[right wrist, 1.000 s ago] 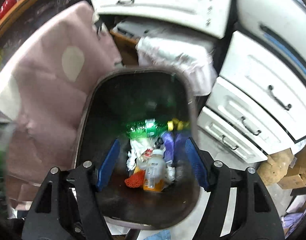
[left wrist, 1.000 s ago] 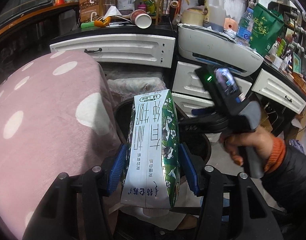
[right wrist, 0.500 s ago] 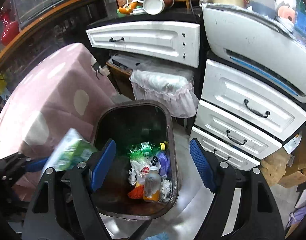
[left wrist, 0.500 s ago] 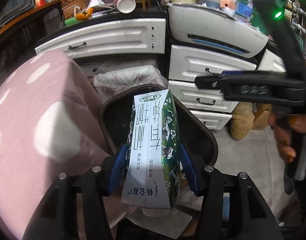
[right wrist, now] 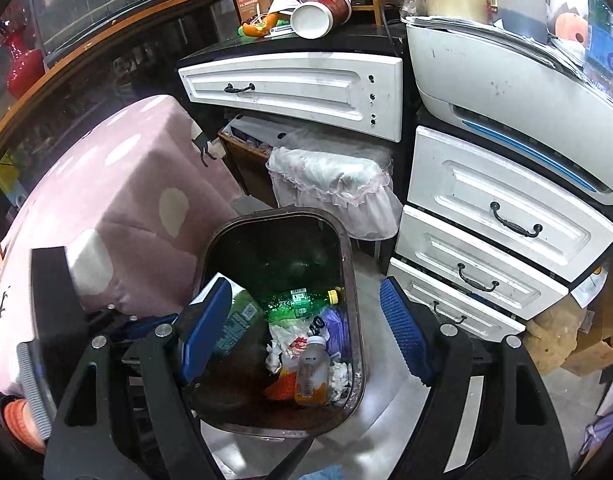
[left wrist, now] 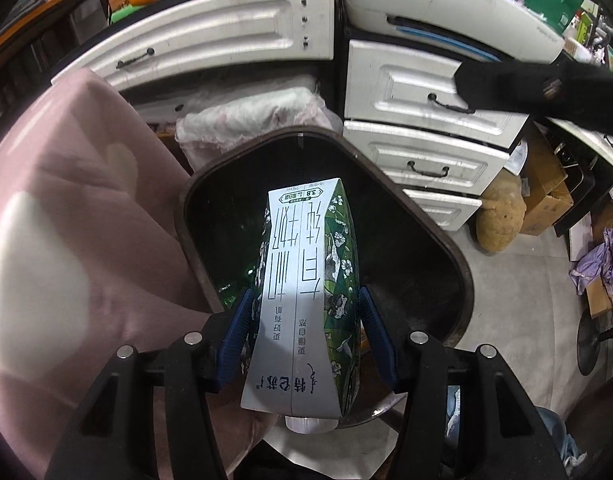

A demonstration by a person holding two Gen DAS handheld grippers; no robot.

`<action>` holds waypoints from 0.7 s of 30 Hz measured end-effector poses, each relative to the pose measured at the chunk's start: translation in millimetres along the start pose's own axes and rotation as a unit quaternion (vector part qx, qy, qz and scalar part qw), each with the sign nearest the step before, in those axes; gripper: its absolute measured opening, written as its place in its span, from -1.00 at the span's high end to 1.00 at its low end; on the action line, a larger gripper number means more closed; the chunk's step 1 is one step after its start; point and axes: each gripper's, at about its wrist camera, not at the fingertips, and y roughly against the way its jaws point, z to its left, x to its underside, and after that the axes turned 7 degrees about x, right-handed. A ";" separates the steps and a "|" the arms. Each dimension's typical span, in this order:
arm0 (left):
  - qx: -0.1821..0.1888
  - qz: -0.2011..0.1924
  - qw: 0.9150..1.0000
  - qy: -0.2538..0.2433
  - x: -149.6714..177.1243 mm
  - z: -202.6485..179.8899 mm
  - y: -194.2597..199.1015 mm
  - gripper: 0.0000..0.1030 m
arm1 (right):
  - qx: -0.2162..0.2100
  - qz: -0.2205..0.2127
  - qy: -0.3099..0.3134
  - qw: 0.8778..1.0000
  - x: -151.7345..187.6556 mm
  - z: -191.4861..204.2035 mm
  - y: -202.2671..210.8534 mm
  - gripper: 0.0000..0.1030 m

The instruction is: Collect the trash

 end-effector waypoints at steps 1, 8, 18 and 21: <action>0.003 0.006 1.000 0.002 -0.1 1.2 -3.4 -0.06 | -0.001 0.000 -0.001 1.000 0.1 0.0 0.0 -0.48; 0.002 0.007 1.000 0.012 0.4 5.0 -7.9 -0.66 | -0.007 -0.001 -0.003 1.000 0.4 2.7 1.8 -0.63; -0.014 -0.032 0.999 -0.014 14.4 -9.4 23.7 -0.81 | 0.014 -0.022 -0.017 1.000 -7.0 0.0 19.8 -0.80; -0.023 -0.064 0.997 -0.031 21.4 -16.1 49.6 -0.87 | 0.029 -0.032 -0.025 0.999 -9.2 -0.8 30.0 -0.81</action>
